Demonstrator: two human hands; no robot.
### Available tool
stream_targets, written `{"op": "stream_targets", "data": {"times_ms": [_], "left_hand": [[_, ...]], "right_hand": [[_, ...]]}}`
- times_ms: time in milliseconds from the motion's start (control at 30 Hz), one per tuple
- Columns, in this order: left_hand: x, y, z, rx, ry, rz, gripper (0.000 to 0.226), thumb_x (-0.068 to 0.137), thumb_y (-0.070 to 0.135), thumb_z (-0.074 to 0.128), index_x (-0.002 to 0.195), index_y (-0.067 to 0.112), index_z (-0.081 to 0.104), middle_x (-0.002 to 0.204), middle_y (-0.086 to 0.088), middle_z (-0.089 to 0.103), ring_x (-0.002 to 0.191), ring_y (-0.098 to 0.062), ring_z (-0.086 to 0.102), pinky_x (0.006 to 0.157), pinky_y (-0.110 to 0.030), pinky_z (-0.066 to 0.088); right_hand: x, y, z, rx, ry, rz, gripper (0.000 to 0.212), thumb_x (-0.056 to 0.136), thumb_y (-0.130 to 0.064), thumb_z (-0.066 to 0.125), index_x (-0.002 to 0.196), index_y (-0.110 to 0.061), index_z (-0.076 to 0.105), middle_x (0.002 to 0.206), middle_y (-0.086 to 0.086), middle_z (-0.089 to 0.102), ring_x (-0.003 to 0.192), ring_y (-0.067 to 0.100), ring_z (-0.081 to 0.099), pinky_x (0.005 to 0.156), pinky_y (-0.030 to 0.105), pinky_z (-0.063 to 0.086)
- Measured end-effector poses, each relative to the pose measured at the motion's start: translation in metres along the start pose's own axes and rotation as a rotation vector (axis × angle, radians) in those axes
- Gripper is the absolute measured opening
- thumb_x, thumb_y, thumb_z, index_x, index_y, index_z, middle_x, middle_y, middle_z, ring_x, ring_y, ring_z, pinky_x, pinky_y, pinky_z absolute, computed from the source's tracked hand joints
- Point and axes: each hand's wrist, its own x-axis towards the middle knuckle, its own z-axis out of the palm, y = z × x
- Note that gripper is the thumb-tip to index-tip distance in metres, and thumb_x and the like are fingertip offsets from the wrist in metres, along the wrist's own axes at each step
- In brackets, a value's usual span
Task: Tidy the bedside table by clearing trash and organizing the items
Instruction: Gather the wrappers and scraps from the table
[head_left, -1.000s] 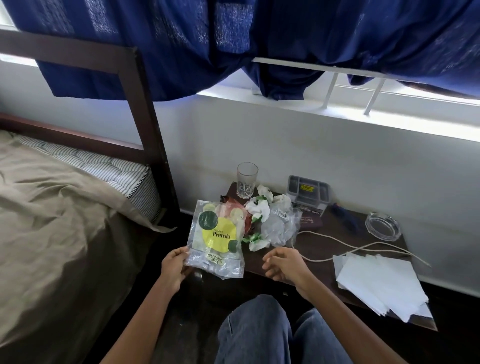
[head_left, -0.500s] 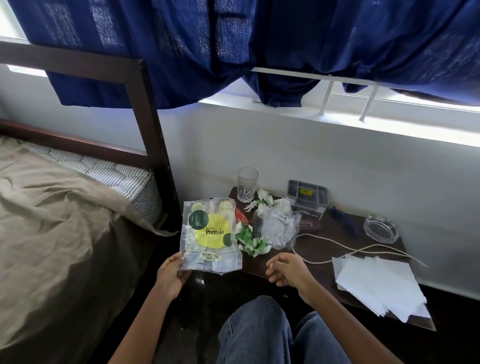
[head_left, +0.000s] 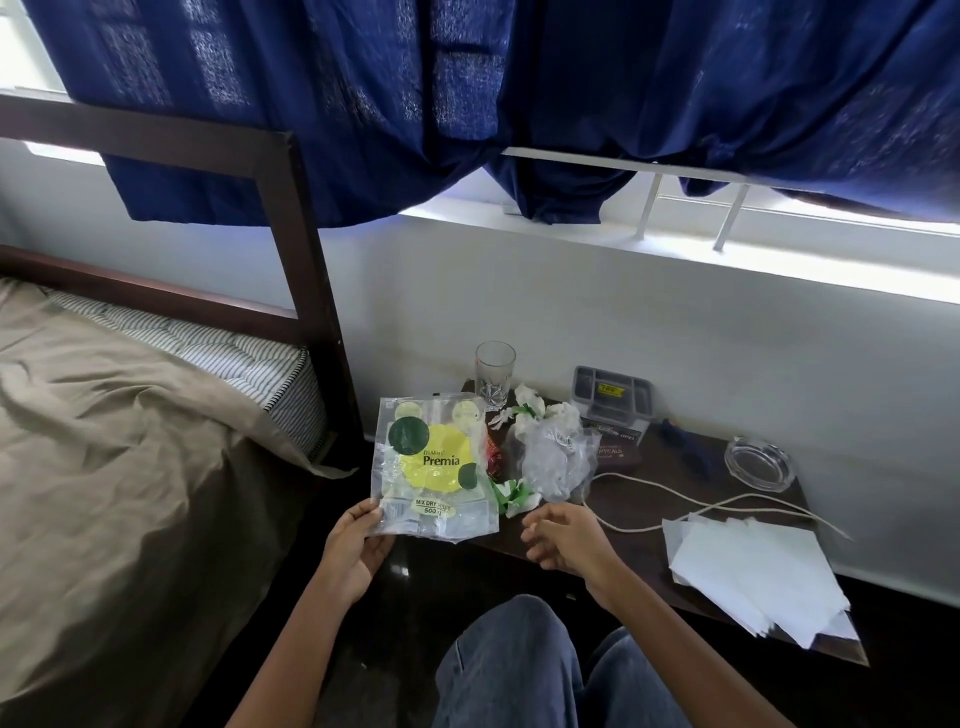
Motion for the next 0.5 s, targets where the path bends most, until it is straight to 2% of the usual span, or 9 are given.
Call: {"op": "stream_targets", "data": {"times_ms": [33,100,167,233,300,400,467,500], "left_hand": [[-0.003,0.000,0.005,-0.004,-0.027,0.002,0.020,0.089,-0.003,0.052,0.080,0.015,0.056,0.074,-0.001,0.069,0.052,-0.009,0.067,0.045,-0.020,0.054],[-0.011,0.000,0.019,-0.008,-0.101,0.013,0.020,0.089,-0.002,0.053,0.081,0.015,0.056,0.079,-0.002,0.068,0.056,-0.009,0.068,0.048,-0.020,0.055],[-0.019,-0.001,0.036,0.016,-0.183,0.034,0.018,0.089,-0.002,0.052,0.083,0.014,0.056,0.087,-0.005,0.065,0.061,-0.011,0.068,0.050,-0.021,0.055],[-0.028,-0.004,0.055,0.100,-0.287,0.060,0.019,0.089,-0.004,0.050,0.096,0.011,0.058,0.094,-0.010,0.065,0.068,-0.016,0.067,0.053,-0.024,0.056],[-0.037,-0.008,0.072,0.267,-0.387,0.084,0.035,0.088,-0.009,0.046,0.114,0.012,0.057,0.101,-0.014,0.063,0.077,-0.023,0.064,0.056,-0.030,0.057],[-0.054,-0.015,0.097,0.575,-0.486,0.151,0.058,0.088,-0.013,0.045,0.131,0.025,0.050,0.111,-0.010,0.061,0.088,-0.022,0.061,0.063,-0.032,0.057],[-0.070,-0.020,0.117,0.788,-0.547,0.286,0.065,0.086,-0.014,0.047,0.134,0.030,0.046,0.130,0.001,0.053,0.109,-0.013,0.056,0.083,-0.029,0.053],[-0.079,-0.023,0.127,0.860,-0.592,0.353,0.067,0.085,-0.012,0.050,0.133,0.034,0.045,0.137,0.006,0.047,0.114,-0.007,0.052,0.089,-0.024,0.050]], "right_hand": [[-0.001,-0.002,-0.001,0.033,0.001,-0.012,0.015,0.089,-0.002,0.053,0.097,-0.009,0.063,0.086,0.007,0.064,0.061,0.012,0.059,0.051,0.020,0.046],[-0.001,-0.008,-0.005,0.099,-0.010,-0.047,0.032,0.088,-0.004,0.058,0.118,-0.016,0.057,0.105,0.004,0.061,0.078,0.012,0.060,0.059,0.023,0.050],[0.002,-0.015,-0.012,0.154,-0.014,-0.087,0.055,0.087,-0.006,0.061,0.135,-0.023,0.043,0.124,0.002,0.054,0.098,0.015,0.060,0.072,0.029,0.053],[0.004,-0.021,-0.022,0.211,-0.027,-0.144,0.071,0.085,-0.003,0.062,0.145,-0.025,0.030,0.134,0.004,0.049,0.115,0.019,0.055,0.088,0.032,0.050],[0.002,-0.027,-0.035,0.238,-0.039,-0.213,0.079,0.083,0.009,0.057,0.147,-0.024,0.026,0.136,0.004,0.051,0.119,0.020,0.055,0.092,0.031,0.049],[-0.012,-0.035,-0.058,0.152,-0.003,-0.267,0.089,0.075,0.024,0.045,0.146,-0.027,0.028,0.141,-0.005,0.045,0.115,0.015,0.056,0.081,0.028,0.053],[-0.023,-0.037,-0.074,0.035,0.035,-0.299,0.086,0.073,0.028,0.041,0.140,-0.027,0.041,0.142,-0.005,0.043,0.117,0.012,0.054,0.081,0.035,0.052],[-0.029,-0.035,-0.081,-0.011,0.055,-0.312,0.081,0.071,0.028,0.041,0.130,-0.026,0.053,0.137,-0.003,0.050,0.113,0.010,0.055,0.081,0.037,0.052]]}}
